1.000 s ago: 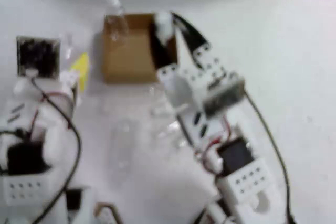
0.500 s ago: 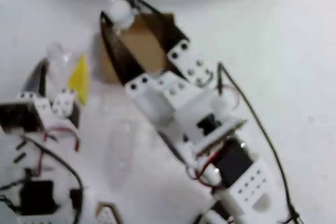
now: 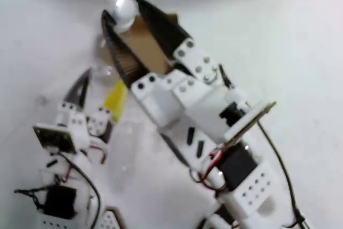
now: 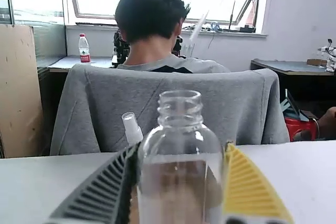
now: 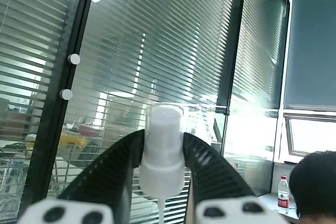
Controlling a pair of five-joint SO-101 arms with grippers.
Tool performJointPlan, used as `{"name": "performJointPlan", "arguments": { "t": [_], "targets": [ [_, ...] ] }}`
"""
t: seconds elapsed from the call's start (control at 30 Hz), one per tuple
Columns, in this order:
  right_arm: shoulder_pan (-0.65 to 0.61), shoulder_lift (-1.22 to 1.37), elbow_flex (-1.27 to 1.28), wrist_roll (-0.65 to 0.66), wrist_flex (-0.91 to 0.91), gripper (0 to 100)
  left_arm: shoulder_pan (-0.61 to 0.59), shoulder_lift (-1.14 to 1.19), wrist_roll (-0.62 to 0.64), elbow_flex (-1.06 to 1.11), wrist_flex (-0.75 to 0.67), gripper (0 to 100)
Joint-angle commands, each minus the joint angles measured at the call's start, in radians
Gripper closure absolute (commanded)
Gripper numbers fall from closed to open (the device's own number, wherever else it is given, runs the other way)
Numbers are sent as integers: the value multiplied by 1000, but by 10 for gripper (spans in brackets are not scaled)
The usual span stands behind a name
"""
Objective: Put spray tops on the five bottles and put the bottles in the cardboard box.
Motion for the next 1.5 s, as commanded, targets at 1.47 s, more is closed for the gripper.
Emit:
{"name": "performJointPlan", "arguments": {
  "t": [1.47],
  "targets": [
    [-58,5,2,103,179,982,13,-16,-181,193,-175,969]
  ]
}}
